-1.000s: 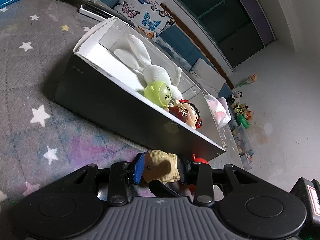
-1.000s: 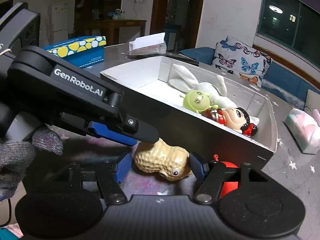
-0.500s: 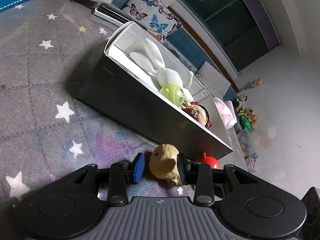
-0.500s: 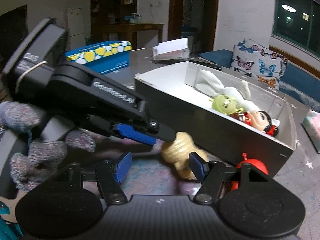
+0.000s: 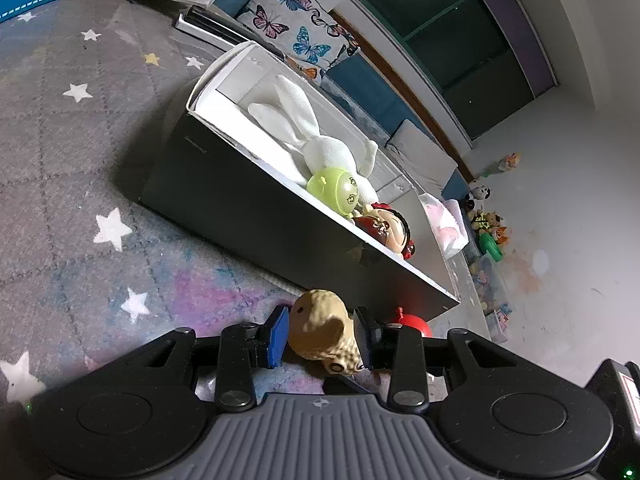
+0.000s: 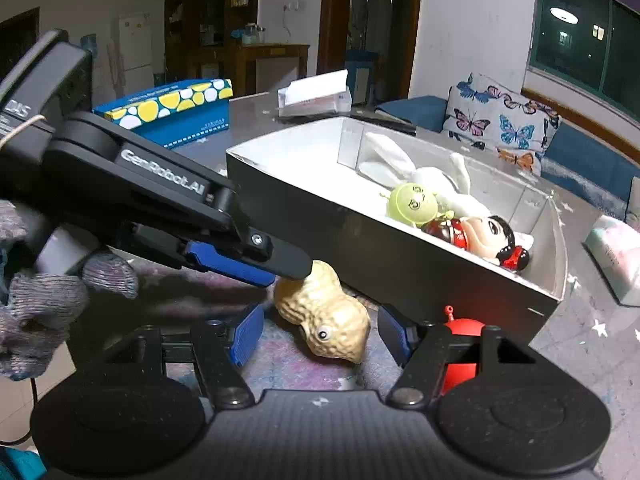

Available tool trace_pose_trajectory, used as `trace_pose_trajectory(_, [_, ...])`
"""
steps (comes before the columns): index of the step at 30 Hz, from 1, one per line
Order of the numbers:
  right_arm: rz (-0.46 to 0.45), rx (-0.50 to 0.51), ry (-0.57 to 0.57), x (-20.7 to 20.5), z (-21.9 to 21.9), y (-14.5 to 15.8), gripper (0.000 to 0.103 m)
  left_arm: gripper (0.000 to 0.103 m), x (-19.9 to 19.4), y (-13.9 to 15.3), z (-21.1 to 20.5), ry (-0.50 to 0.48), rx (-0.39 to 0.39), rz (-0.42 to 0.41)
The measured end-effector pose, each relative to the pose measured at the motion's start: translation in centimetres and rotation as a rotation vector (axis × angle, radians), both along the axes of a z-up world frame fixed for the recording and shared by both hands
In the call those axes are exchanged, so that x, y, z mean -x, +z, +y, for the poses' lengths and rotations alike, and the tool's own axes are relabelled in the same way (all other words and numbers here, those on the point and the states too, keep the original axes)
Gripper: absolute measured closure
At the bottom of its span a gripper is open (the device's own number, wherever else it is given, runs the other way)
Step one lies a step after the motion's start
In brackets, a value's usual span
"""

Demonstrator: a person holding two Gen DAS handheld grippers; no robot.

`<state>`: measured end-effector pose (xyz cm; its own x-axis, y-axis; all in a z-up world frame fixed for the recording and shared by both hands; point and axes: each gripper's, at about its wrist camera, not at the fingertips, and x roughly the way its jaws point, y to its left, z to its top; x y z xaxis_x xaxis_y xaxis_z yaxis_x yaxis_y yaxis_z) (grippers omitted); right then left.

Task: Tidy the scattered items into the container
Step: 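Close the right gripper on the peanut toy while the left gripper pinches its top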

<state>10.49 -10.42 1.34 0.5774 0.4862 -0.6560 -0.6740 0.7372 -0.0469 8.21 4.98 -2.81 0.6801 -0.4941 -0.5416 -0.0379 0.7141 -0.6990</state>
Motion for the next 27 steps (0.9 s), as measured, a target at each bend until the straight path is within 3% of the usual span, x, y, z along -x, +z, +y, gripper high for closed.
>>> trace_pose_trajectory(20, [0.061, -0.029, 0.048, 0.8, -0.1, 0.0, 0.044, 0.065, 0.1, -0.4, 0.3, -0.008, -0.020, 0.003])
trace_pose_trajectory(27, [0.061, -0.010, 0.023, -0.2, 0.2, -0.8, 0.055, 0.065, -0.1, -0.6, 0.3, -0.019, -0.030, 0.009])
